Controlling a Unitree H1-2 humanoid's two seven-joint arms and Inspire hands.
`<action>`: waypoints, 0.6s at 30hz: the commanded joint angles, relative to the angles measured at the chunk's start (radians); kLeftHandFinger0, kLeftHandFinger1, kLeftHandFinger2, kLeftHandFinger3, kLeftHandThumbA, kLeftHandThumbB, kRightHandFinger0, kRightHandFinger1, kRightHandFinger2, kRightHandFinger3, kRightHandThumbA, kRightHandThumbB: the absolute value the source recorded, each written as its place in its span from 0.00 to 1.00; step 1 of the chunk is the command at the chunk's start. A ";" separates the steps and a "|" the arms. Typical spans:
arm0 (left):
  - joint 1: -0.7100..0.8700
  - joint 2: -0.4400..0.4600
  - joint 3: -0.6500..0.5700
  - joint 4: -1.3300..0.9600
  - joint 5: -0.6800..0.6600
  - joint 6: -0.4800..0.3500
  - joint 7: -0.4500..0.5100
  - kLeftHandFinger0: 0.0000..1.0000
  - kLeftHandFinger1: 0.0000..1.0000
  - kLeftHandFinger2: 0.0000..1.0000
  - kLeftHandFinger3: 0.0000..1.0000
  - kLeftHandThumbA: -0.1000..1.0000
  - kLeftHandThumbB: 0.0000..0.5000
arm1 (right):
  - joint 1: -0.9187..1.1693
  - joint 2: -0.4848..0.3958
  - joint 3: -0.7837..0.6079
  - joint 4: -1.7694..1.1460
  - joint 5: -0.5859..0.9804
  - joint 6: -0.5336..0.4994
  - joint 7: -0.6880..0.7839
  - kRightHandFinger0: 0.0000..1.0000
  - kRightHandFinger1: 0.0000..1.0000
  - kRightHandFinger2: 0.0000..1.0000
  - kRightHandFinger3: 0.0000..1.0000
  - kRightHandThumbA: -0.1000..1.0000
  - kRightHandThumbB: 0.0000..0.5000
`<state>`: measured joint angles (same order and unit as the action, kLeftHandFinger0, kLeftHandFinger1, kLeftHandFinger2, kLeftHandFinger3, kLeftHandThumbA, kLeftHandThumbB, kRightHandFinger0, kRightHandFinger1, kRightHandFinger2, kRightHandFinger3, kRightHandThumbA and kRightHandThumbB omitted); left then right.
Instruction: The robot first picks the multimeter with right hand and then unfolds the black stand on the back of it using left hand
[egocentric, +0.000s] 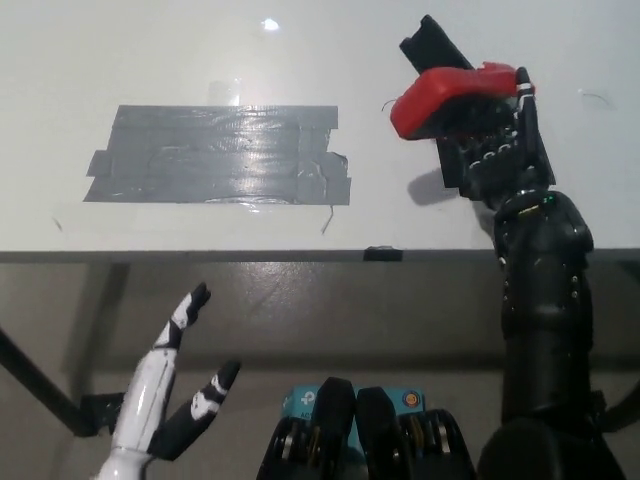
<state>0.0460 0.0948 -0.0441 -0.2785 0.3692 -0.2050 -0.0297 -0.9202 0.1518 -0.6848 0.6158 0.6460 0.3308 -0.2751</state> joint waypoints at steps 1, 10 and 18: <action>-0.092 -0.027 -0.018 -0.199 -0.022 0.083 -0.034 1.00 1.00 1.00 1.00 0.88 0.17 | -0.088 0.042 0.014 -0.137 0.240 0.105 0.191 0.00 0.15 0.72 0.73 0.00 0.32; -0.298 -0.060 -0.051 -0.354 0.022 0.202 -0.093 1.00 1.00 1.00 1.00 0.98 0.24 | 0.029 0.113 0.132 -0.343 0.316 0.139 0.193 0.00 0.23 0.73 1.00 0.00 0.30; -0.420 -0.069 -0.066 -0.377 0.051 0.281 -0.117 1.00 1.00 1.00 1.00 1.00 0.31 | 0.175 0.133 0.292 -0.552 0.426 0.139 0.187 0.00 0.31 0.76 1.00 0.00 0.26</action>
<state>-0.3125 0.0394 -0.1011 -0.6126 0.3904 0.0000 -0.1128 -0.7593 0.2743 -0.4791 0.1856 0.9224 0.4530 -0.1637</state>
